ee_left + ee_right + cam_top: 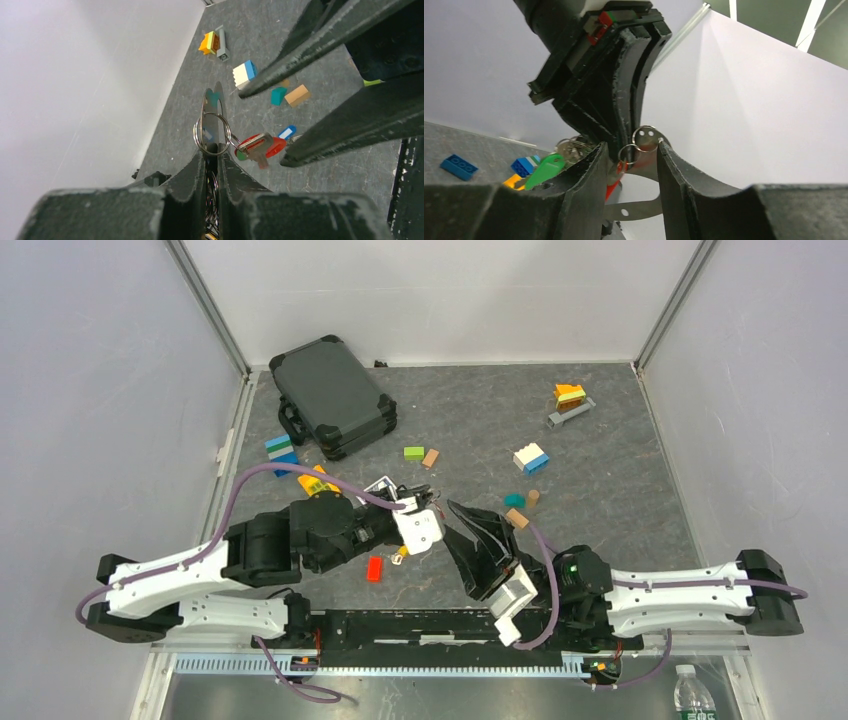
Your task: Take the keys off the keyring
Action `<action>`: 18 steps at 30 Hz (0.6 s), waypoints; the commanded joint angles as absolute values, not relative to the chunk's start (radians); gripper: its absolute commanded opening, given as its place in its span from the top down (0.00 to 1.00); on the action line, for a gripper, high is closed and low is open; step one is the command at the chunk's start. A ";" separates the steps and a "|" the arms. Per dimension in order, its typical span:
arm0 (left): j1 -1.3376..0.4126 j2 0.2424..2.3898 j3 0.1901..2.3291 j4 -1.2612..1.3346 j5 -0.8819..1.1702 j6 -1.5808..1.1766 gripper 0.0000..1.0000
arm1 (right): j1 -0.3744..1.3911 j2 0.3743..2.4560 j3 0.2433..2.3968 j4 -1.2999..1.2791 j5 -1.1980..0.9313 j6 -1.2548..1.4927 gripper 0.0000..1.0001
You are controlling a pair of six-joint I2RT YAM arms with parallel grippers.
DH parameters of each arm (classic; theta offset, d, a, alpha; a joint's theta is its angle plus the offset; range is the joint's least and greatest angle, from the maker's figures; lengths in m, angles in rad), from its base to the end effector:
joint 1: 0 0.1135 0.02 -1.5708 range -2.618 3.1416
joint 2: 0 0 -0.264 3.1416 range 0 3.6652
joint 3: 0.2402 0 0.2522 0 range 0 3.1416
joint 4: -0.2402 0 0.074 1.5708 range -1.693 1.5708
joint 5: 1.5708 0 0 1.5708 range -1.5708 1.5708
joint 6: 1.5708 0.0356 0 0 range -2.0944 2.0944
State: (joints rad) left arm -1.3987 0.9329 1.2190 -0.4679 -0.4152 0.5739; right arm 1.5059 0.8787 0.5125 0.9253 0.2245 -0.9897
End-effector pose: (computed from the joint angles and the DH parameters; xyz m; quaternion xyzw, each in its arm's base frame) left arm 0.0459 -0.1805 0.4330 0.5543 0.5249 -0.1059 0.6372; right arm 0.0205 0.1930 0.3427 -0.4255 0.2458 0.1694 0.8543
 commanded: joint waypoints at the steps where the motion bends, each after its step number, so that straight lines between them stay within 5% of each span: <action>1: -1.404 0.937 1.280 -0.477 -0.429 0.496 0.98 | 1.522 0.896 0.528 1.019 0.299 -1.059 0.54; 18: -1.403 0.975 1.313 -0.554 -0.355 0.462 0.98 | 1.558 1.002 0.584 1.030 0.394 -1.208 0.47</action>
State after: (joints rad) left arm -1.3987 0.9714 1.2545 -0.5564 -0.3870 0.5026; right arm 1.5444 0.9867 0.5293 0.9810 0.3370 -1.1336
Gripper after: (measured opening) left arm 0.140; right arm 0.521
